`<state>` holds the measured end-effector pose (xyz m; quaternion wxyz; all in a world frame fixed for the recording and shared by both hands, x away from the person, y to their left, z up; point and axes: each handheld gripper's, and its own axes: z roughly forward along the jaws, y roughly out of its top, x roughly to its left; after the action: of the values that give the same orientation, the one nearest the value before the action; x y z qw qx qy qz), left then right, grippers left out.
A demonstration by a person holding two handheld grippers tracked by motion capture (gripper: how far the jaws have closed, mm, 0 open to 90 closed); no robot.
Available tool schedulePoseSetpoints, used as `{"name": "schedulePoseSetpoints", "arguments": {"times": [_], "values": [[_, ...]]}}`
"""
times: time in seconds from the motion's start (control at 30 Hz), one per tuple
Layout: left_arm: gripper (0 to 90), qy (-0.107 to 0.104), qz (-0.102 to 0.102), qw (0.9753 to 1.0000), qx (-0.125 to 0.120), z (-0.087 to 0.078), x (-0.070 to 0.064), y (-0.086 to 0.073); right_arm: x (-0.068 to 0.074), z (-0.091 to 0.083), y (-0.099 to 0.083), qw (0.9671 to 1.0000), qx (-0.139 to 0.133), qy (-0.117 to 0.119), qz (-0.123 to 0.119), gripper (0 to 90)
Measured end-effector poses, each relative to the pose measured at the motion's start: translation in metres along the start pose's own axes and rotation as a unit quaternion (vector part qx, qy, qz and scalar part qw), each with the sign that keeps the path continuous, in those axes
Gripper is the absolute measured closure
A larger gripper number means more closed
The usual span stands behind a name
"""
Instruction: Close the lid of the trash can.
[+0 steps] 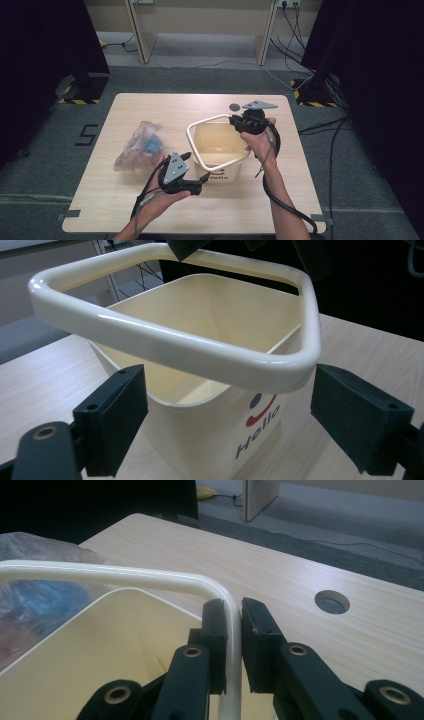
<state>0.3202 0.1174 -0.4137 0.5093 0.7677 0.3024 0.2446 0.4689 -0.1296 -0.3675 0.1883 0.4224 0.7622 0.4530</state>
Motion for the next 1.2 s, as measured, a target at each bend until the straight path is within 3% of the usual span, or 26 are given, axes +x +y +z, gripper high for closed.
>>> {"name": "schedulePoseSetpoints", "arguments": {"times": [0.1, 0.3, 0.47, 0.63, 0.83, 1.2], "values": [[14.3, 0.01, 0.004, 0.9999, 0.005, 0.002, -0.002, -0.001, 0.001, 0.002, 0.0, 1.0, 0.0, -0.002, 0.0, 81.3], [14.2, 0.024, -0.012, 0.9996, 0.008, 0.003, 0.004, -0.004, -0.001, 0.001, -0.004, 0.9997, 0.01, -0.02, -0.006, 79.9], [14.2, 0.032, -0.014, 0.9993, 0.011, 0.005, 0.008, -0.006, 0.0, -0.001, -0.006, 0.9994, 0.012, -0.03, -0.013, 78.8], [14.2, 0.029, -0.02, 0.9993, 0.011, 0.005, 0.011, -0.007, 0.003, -0.004, -0.012, 0.9974, 0.022, -0.055, -0.042, 77.6], [14.6, 0.041, -0.027, 0.9987, 0.012, 0.004, 0.018, -0.007, 0.002, -0.009, -0.017, 0.9971, 0.021, -0.06, -0.044, 76.2], [14.9, 0.035, -0.05, 0.998, 0.015, 0.005, 0.025, -0.012, 0.006, -0.017, -0.021, 0.9952, 0.014, -0.069, -0.069, 76.0]]}}
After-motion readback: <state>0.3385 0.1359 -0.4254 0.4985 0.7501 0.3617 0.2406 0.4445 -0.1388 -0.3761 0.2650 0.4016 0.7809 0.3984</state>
